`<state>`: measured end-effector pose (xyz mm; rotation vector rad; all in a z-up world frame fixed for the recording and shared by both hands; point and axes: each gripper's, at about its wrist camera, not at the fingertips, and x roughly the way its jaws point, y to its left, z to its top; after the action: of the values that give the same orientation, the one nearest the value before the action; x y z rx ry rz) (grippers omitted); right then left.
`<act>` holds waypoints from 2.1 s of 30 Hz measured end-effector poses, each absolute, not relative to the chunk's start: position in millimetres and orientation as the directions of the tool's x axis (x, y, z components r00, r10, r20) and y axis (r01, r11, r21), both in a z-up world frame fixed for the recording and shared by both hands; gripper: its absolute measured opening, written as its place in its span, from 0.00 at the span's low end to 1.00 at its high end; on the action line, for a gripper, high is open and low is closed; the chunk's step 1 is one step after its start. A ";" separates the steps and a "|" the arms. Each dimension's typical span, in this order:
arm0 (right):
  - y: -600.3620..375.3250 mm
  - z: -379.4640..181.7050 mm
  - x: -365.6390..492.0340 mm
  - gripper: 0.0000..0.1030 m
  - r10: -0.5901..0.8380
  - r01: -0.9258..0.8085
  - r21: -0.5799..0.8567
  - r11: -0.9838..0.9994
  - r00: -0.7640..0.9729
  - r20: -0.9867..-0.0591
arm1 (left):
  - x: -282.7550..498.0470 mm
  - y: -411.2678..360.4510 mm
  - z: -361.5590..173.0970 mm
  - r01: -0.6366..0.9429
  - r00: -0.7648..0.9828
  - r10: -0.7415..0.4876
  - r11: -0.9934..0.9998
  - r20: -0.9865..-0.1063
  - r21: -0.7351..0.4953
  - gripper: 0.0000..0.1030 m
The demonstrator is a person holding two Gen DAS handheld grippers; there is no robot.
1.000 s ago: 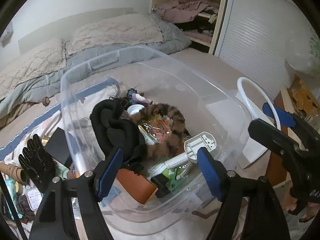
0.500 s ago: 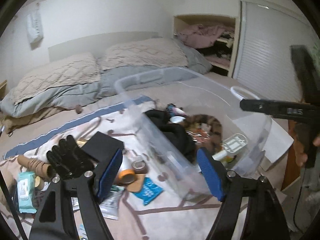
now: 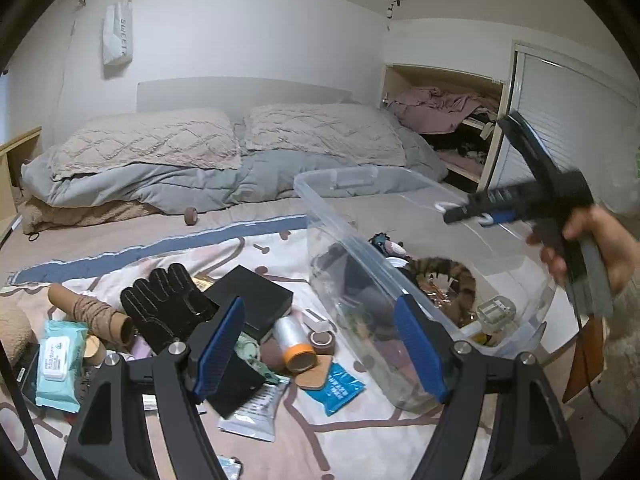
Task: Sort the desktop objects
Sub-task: 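Lower the white ring into the bin and open the right tool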
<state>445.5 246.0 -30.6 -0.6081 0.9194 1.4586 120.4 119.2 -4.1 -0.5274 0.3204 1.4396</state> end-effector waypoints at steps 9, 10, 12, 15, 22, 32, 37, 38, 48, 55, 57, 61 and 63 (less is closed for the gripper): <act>288.6 -66.0 433.9 0.80 0.412 -0.993 0.077 0.092 -0.033 -0.911 | 104.2 117.7 -11.7 -0.990 0.100 0.851 0.034 -0.516 -0.136 0.75; 288.6 -72.0 436.0 0.80 0.393 -0.994 0.066 0.092 -0.024 -0.919 | 103.2 117.7 -11.4 -0.990 0.101 0.852 0.035 -0.514 -0.136 0.75; 290.7 -79.3 440.3 0.80 0.373 -0.994 0.042 0.100 -0.002 -0.928 | 101.5 118.9 -11.7 -0.990 0.100 0.853 0.034 -0.512 -0.136 0.75; 289.5 -86.6 448.0 0.80 0.350 -0.992 0.039 0.118 0.004 -0.937 | 100.3 121.4 -12.6 -0.988 0.113 0.850 0.041 -0.514 -0.149 0.75; 282.2 -88.2 433.2 0.80 0.313 -1.000 -0.003 0.020 0.009 -0.950 | 104.5 117.4 -9.5 -0.990 0.111 0.856 0.053 -0.504 -0.129 0.75; 261.6 -90.3 419.9 0.80 0.290 -0.991 -0.104 -0.083 0.076 -0.954 | 105.3 113.1 -4.6 -0.987 0.128 0.858 0.064 -0.498 -0.145 0.75; 258.8 -84.5 424.1 0.80 0.309 -0.995 -0.078 -0.064 0.055 -0.949 | 106.4 112.1 -4.7 -0.987 0.133 0.857 0.069 -0.498 -0.145 0.75; 257.7 -83.1 424.9 0.80 0.314 -0.995 -0.072 -0.063 0.048 -0.948 | 106.7 112.2 -4.7 -0.987 0.134 0.857 0.069 -0.499 -0.145 0.75; 261.9 -94.8 445.8 0.80 0.242 -0.973 0.217 0.082 -0.192 -0.951 | 109.0 110.1 -2.9 -0.985 0.149 0.855 0.083 -0.497 -0.153 0.75; 278.3 -113.2 436.6 0.80 0.175 -0.984 0.159 0.082 -0.143 -0.974 | 107.8 110.6 -4.1 -0.985 0.148 0.853 0.080 -0.500 -0.155 0.75; 284.7 -117.5 430.6 0.80 0.153 -0.988 0.139 0.063 -0.128 -0.980 | 106.1 111.4 -5.3 -0.984 0.150 0.850 0.080 -0.504 -0.159 0.75; 292.9 -132.5 414.7 0.80 0.094 -0.994 0.105 0.024 -0.102 -0.990 | 102.7 113.5 -7.6 -0.984 0.147 0.847 0.072 -0.510 -0.163 0.75; 292.0 -128.7 411.3 0.80 0.109 -0.995 0.100 0.001 -0.100 -0.989 | 100.9 114.5 -8.5 -0.984 0.143 0.847 0.068 -0.512 -0.163 0.75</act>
<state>411.3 292.0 -128.7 -1.0741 1.2028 1.3274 100.9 114.5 -8.5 -0.5334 0.3154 1.4141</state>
